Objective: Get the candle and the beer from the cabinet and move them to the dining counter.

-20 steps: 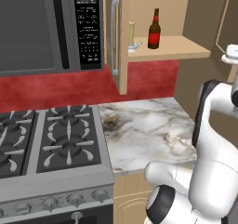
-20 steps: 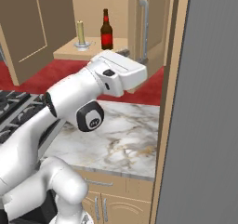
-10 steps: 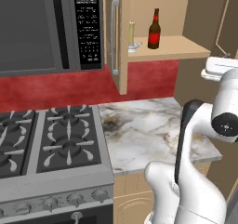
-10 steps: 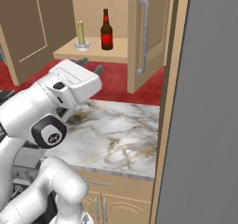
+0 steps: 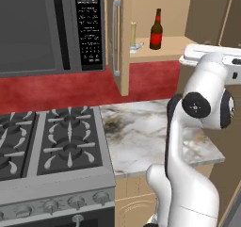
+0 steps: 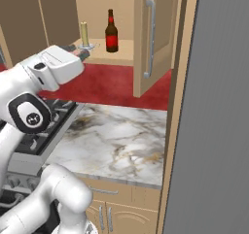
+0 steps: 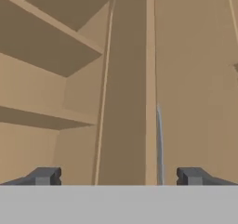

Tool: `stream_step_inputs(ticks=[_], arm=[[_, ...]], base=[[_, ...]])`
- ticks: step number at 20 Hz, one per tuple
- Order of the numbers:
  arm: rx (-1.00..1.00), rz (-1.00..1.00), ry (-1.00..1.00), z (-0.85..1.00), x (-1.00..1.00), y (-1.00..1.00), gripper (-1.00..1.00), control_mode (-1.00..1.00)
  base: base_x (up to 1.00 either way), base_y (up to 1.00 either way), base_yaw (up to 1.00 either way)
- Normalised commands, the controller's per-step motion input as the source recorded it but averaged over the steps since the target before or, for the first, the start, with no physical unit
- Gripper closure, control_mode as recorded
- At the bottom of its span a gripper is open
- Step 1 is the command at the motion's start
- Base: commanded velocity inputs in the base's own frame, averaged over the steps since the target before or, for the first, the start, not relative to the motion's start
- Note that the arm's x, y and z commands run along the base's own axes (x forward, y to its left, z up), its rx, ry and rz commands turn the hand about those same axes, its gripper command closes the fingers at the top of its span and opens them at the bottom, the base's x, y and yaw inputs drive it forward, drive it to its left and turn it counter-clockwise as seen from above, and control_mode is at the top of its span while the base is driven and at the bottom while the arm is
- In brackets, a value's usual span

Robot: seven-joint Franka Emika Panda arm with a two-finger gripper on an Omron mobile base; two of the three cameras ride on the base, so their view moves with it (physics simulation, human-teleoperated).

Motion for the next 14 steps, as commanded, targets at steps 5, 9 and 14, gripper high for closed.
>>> stream_step_inputs(ticks=[5, 9, 14], arm=[[0.07, -0.18, 0.07, 0.04, 0.62, -0.07, -1.0, -1.0], [0.1, -0.19, 0.05, 0.0, 0.55, -0.26, -1.0, -1.0], [0.08, -0.14, 0.01, -0.03, 0.44, -0.28, -1.0, -1.0]], base=[[0.0, 0.0, 0.0], [0.0, 0.0, 0.0], [0.0, 0.0, 0.0]])
